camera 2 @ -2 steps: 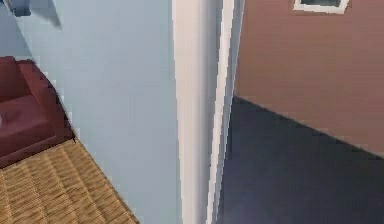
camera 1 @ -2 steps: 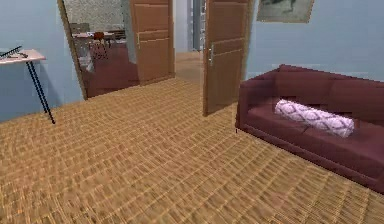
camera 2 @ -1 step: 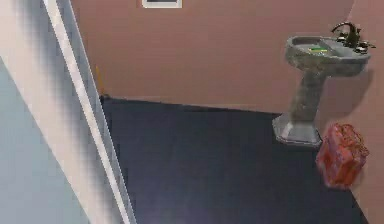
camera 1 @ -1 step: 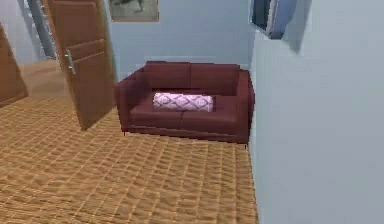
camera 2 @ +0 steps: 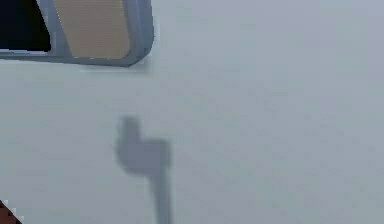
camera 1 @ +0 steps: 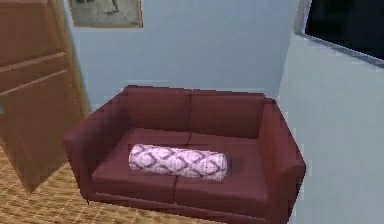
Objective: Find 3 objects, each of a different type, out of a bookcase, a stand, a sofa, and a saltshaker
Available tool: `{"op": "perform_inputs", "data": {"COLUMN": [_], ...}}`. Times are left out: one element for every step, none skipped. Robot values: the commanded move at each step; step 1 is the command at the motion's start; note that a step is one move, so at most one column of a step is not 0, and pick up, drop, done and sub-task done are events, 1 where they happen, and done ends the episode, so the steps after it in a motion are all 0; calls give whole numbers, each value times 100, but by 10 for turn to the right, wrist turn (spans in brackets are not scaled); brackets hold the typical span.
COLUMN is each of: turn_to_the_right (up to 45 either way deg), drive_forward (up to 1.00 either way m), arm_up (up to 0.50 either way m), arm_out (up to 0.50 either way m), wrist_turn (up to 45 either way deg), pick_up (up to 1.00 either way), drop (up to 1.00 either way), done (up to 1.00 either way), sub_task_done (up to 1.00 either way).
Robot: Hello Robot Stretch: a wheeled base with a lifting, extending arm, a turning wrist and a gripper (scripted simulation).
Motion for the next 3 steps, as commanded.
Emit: {"op": "perform_inputs", "data": {"turn_to_the_right": [90,0,-90], "drive_forward": [0,20,0], "arm_up": [0,0,0], "arm_out": [0,0,0], "wrist_turn": [0,0,0], "pick_up": [0,0,0], "drop": [0,0,0], "done": [0,0,0], "sub_task_done": [0,0,0]}}
